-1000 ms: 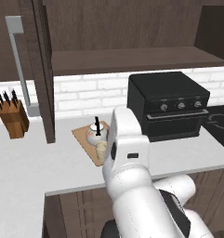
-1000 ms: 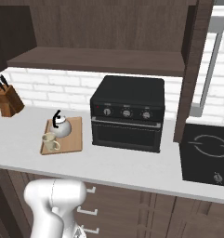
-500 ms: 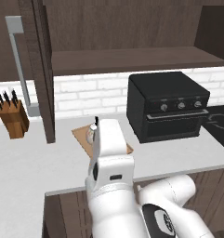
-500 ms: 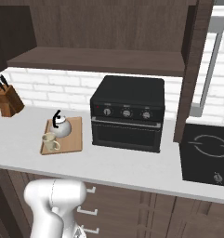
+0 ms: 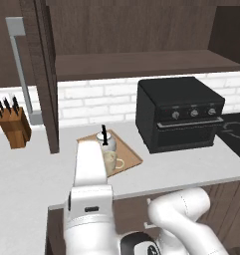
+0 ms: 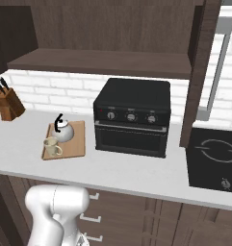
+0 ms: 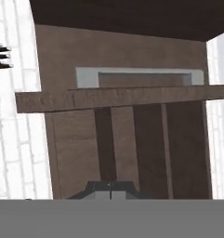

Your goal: Pick the kettle from the counter and place it on the tray. Then pick the mug from the cabinet and place it on the tray. Then close the cabinet doors.

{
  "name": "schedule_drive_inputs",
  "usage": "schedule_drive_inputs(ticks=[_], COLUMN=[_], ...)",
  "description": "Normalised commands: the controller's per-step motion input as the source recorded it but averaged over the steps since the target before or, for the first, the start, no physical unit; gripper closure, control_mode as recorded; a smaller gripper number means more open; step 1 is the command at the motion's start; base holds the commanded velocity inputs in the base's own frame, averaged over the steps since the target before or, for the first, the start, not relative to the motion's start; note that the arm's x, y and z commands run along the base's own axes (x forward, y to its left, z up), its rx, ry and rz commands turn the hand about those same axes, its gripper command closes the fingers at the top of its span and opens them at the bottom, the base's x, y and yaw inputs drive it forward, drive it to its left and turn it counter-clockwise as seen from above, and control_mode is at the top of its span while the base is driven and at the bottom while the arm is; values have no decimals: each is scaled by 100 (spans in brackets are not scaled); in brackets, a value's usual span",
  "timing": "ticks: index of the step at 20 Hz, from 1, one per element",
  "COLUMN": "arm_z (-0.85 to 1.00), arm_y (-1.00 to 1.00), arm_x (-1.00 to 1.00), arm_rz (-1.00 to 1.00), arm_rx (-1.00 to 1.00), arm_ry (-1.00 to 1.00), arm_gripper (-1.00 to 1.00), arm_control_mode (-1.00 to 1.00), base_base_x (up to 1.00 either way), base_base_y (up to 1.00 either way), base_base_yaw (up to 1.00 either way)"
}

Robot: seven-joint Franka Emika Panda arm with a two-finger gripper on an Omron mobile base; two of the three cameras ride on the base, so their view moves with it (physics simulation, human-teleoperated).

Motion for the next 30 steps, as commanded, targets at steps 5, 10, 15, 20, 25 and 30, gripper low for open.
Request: schedule_drive_inputs(ticks=[5, 10, 15, 20, 25, 30], arm_z=[-2, -27, -49, -31, 1, 0], arm_y=[47, 56, 60, 65, 48, 7], arm_x=[-7, 44, 84, 78, 47, 55], arm_rz=[-10, -14, -12, -5, -1, -3], arm_rx=[0, -1, -3, 0, 0, 2], arm_ry=[0, 0, 0, 0, -3, 0], arm_gripper=[100, 100, 100, 100, 100, 100], arm_control_mode=[-100, -100, -100, -100, -100, -100], base_base_x=[0, 0, 0, 0, 0, 0], base_base_y=[0, 0, 0, 0, 0, 0], base_base_yaw=[0, 0, 0, 0, 0, 0])
